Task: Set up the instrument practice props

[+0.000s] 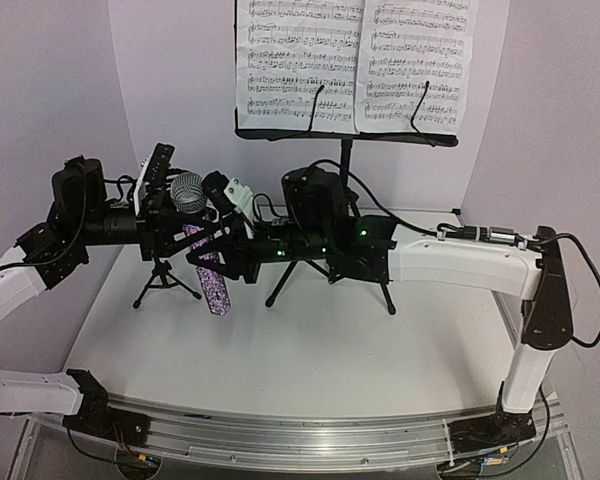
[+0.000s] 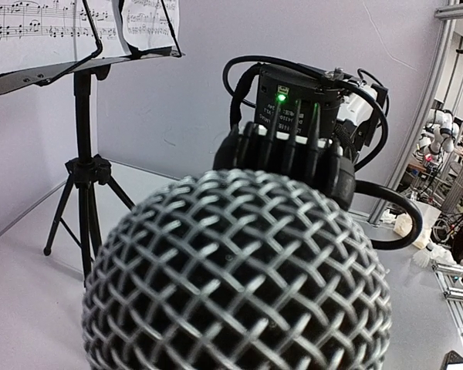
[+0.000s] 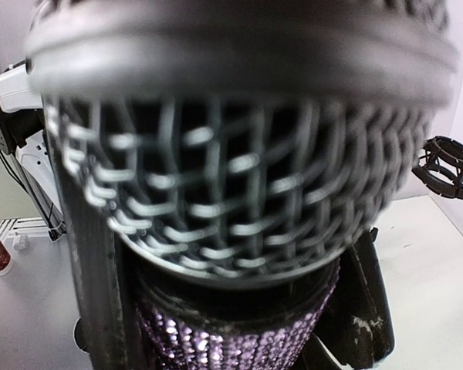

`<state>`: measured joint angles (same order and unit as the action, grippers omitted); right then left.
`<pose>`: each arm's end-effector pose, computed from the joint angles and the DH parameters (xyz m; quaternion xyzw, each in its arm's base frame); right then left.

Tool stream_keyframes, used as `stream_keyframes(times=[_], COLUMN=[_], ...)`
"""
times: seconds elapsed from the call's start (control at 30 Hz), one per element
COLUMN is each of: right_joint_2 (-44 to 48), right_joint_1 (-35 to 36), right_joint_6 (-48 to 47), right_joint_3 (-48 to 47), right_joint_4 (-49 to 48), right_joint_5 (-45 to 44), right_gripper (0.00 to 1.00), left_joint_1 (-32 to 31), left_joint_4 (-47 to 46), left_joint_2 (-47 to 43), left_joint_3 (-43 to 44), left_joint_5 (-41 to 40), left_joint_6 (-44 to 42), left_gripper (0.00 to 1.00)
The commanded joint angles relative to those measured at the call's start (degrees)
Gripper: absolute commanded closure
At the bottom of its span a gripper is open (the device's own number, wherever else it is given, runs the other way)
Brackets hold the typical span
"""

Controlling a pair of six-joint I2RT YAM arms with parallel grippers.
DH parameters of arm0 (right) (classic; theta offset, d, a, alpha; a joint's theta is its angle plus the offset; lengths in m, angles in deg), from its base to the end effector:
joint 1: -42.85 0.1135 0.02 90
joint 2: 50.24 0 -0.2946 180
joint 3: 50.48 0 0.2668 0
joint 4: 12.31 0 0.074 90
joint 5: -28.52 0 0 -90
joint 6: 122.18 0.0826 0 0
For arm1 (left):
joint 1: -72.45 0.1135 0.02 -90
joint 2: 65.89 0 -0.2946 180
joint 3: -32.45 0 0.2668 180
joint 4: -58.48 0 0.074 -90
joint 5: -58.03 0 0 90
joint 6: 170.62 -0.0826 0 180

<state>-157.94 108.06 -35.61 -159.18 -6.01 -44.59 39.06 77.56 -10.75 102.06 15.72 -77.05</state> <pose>0.1999 0.4901 0.3847 -0.4939 0.5480 0.4352 0.5161 0.1660 -0.1826 0.4115 0.4379 0.5791 -0.4784 0.4941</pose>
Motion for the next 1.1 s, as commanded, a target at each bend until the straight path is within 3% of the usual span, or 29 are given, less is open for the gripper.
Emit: stream_keyframes(times=[0.0,0.07,0.13,0.23,0.27,0.47,0.67,0.83,1.07], right_joint_2=[-0.35,-0.54,-0.48,0.68,1.38,6.81,9.58,9.55,10.56], right_joint_1=[0.94,0.93,0.90,0.89,0.89,0.88,0.92,0.89,0.90], right_joint_6=[-1.27,-0.45,0.15,0.88,1.13,2.82,5.22,5.15,5.13], right_joint_3=[-1.71,-1.64,-1.47,-0.13,0.64,7.34,12.23,12.44,13.42], right_joint_4=[-5.21,-5.17,-5.10,-5.17,-5.17,-5.17,-5.12,-5.17,-5.12], right_joint_5=[-0.51,-2.62,-4.63,-8.25,-9.09,-11.68,-12.27,-11.21,-10.27], right_gripper=[1.00,0.96,0.62,0.19,0.12,0.06,0.04,0.03,0.02], left_joint_1=[0.06,0.08,0.08,0.08,0.14,0.34,0.75,1.97,13.27], left_joint_4=[-3.10,-2.78,-1.43,1.77,2.84,11.95,16.48,22.71,25.49], left_joint_2=[-0.81,-0.48,0.39,1.94,2.05,4.38,13.79,24.14,32.33], left_joint_3=[3.61,5.40,7.96,13.22,14.78,26.08,42.62,58.49,63.76], left_joint_5=[-5.22,-9.47,-14.95,-21.43,-23.19,-32.23,-45.87,-49.37,-42.41], left_joint_6=[3.13,2.35,0.33,-3.30,-4.98,-10.36,-17.84,-21.47,-19.16], left_gripper=[1.00,1.00,1.00,1.00,1.00,1.00,1.00,1.00,1.00])
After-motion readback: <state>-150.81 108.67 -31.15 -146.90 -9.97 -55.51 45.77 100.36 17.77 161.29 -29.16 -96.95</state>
